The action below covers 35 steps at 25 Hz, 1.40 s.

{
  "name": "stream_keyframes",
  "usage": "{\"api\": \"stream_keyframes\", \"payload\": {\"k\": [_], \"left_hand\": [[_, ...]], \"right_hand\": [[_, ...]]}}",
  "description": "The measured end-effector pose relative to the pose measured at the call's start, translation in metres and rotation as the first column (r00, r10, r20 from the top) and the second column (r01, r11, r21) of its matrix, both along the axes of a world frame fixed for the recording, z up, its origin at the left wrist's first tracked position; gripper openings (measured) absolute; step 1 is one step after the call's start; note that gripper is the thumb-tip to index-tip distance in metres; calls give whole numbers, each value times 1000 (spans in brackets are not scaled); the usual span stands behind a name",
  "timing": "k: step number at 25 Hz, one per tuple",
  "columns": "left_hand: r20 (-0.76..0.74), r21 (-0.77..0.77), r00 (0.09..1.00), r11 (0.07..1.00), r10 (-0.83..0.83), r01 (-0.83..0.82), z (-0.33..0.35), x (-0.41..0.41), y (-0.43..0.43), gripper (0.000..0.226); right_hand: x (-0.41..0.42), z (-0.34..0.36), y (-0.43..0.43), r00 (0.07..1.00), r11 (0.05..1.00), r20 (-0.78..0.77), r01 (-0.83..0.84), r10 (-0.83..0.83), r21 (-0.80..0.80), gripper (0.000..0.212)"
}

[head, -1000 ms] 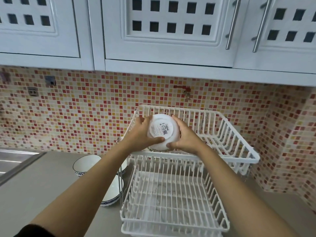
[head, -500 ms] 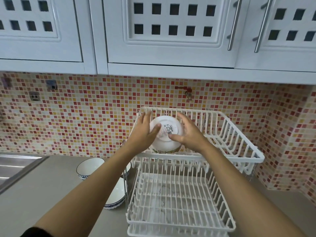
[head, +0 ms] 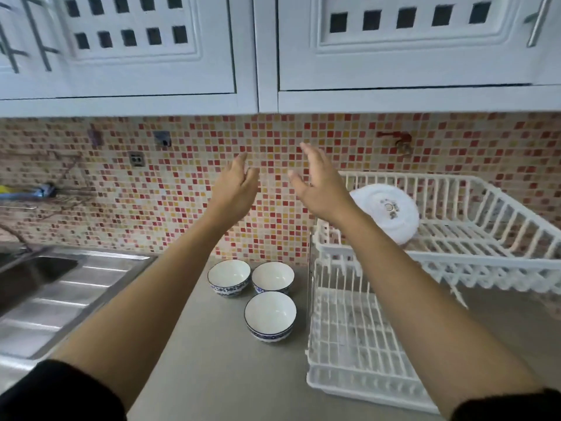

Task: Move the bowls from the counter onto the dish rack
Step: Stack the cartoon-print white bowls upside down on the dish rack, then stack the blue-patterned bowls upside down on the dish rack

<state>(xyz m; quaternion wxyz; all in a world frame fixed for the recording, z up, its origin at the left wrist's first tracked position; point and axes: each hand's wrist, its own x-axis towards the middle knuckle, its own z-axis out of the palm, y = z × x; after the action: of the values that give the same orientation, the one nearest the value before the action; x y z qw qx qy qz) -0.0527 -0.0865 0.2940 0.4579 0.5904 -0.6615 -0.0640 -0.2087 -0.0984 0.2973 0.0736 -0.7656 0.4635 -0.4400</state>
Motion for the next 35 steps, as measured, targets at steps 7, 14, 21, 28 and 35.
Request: {"api": "stream_keyframes", "payload": {"k": [7,14,21,28,35], "left_hand": [[100,314,993,945,64,-92,-78,71,-9,44],[109,619,994,781,12,-77,-231,81,-39,43],[74,786,997,614,13,-66,-323,60,-72,41],[-15,858,1000,513,26,0,-345,46,-102,65],[83,798,991,589,100,-127,-320,88,-90,73]], "right_hand": [[93,-96,-34,989,925,77,86,-123,371,65],[95,-287,-49,835,455,59,238,-548,858,73],[81,-360,-68,750,339,55,231,-659,912,80],[79,-380,-83,712,280,155,61,-685,958,47],[81,-349,-60,899,485,171,50,-402,873,43]]}}
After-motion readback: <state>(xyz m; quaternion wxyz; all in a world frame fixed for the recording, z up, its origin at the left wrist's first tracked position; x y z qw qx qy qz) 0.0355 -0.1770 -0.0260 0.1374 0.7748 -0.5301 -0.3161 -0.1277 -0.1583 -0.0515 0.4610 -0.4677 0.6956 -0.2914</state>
